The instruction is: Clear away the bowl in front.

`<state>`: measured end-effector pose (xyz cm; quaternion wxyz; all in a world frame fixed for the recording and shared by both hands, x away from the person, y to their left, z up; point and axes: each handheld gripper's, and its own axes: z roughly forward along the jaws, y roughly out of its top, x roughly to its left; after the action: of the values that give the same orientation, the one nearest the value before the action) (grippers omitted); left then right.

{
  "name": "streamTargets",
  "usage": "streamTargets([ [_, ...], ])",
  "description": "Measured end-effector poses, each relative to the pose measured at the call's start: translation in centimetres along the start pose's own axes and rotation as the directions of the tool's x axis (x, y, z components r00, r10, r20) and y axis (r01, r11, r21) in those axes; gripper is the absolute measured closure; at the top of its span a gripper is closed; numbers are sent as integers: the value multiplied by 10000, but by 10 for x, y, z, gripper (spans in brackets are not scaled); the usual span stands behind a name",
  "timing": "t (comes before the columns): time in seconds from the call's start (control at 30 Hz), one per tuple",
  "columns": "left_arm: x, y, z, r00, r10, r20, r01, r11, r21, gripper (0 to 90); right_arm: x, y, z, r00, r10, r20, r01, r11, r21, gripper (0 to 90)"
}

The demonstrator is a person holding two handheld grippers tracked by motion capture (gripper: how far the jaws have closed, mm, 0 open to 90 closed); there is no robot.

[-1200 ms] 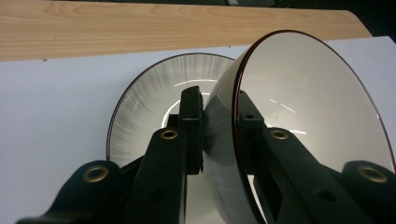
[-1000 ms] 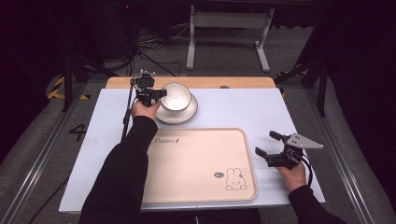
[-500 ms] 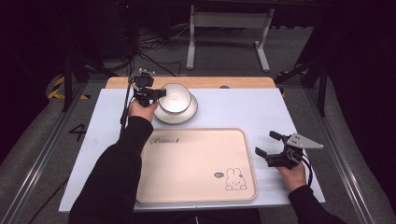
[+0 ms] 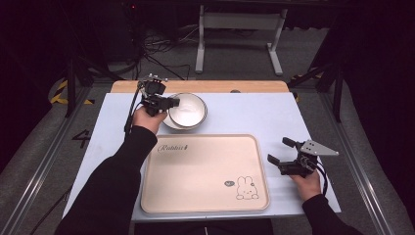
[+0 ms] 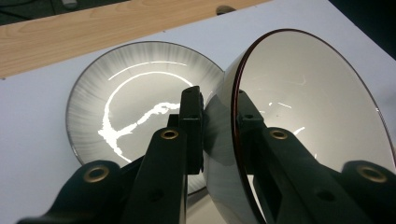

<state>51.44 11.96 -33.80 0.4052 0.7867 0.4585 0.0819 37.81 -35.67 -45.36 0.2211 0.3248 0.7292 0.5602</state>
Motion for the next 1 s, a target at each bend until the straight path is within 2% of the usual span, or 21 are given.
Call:
streamTargets([
  [0.17,-10,-4,-5,9986,313,436,-322,9993,199,784,0,0,0,10000,11,-13,-11,10000,-12,21],
  [0.27,-16,-6,-7,9973,477,562,-493,9984,278,784,0,0,0,10000,7,-13,-7,10000,-8,21],
  [0.47,-27,-8,-13,9922,804,955,-837,9960,315,784,0,0,0,10000,-2,-13,2,10000,-3,21],
  [0.53,-30,-8,-15,9913,797,1049,-836,9960,327,785,0,0,0,10000,-4,-14,4,10000,-1,21],
  [0.7,-41,-10,-22,9845,1138,1335,-1196,9922,363,784,0,0,0,10000,13,-26,-13,10000,-7,20],
  [0.8,-47,-13,-25,9788,1188,1669,-1267,9912,372,784,0,0,0,10000,-11,-22,11,10000,11,16],
  [1.0,-58,-15,-27,9690,1438,2010,-1553,9869,430,784,-1,0,0,10000,34,16,-34,10000,-26,5],
])
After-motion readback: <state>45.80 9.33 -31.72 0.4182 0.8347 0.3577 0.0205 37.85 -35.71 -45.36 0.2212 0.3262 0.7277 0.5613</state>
